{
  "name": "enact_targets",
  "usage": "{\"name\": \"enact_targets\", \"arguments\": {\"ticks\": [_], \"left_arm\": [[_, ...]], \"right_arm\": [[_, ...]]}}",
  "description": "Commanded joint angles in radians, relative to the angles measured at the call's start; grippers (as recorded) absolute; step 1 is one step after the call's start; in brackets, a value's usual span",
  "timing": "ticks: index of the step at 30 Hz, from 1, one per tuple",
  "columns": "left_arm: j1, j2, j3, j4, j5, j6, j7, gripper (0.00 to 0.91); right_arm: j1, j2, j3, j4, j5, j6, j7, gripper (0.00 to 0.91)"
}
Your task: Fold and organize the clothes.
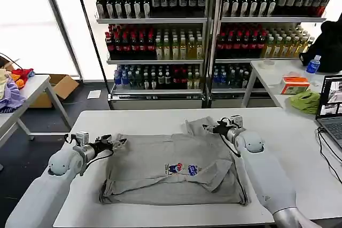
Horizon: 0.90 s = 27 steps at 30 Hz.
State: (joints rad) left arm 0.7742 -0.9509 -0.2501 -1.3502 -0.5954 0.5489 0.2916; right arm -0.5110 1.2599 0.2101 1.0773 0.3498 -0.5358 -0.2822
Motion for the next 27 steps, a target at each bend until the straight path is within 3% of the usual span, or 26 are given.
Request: {"name": "enact_targets", "arguments": {"ticks": [1, 3, 5, 7, 16, 27], "left_arm": [[-0.019, 0.0, 0.025, 0.034, 0.002, 0.004, 0.005, 0.322], [-0.012, -0.002, 0.026, 0.024, 0.0, 0.005, 0.005, 0.161], [-0.003, -0.006, 0.026, 0.012, -0.002, 0.007, 0.006, 0.06], [0.006, -0.009, 0.026, 0.003, -0.003, 0.009, 0.005, 0.02], [0.037, -0.019, 0.027, -0.019, -0.002, 0.007, 0.011, 0.01], [0.012, -0.021, 0.039, 0.005, -0.021, -0.024, 0.006, 0.01]], "right_arm": [[0.026, 0.018, -0.024, -0.055, -0.008, 0.001, -0.001, 0.0], [0.023, 0.02, -0.027, -0.055, -0.008, 0.001, -0.002, 0.0], [0.021, 0.022, -0.027, -0.054, -0.007, 0.001, -0.002, 0.0], [0.018, 0.023, -0.028, -0.053, -0.005, -0.001, -0.001, 0.0], [-0.007, 0.025, -0.024, -0.036, 0.007, -0.002, -0.002, 0.0], [-0.042, 0.017, -0.004, 0.029, 0.107, -0.026, 0.008, 0.0]]}}
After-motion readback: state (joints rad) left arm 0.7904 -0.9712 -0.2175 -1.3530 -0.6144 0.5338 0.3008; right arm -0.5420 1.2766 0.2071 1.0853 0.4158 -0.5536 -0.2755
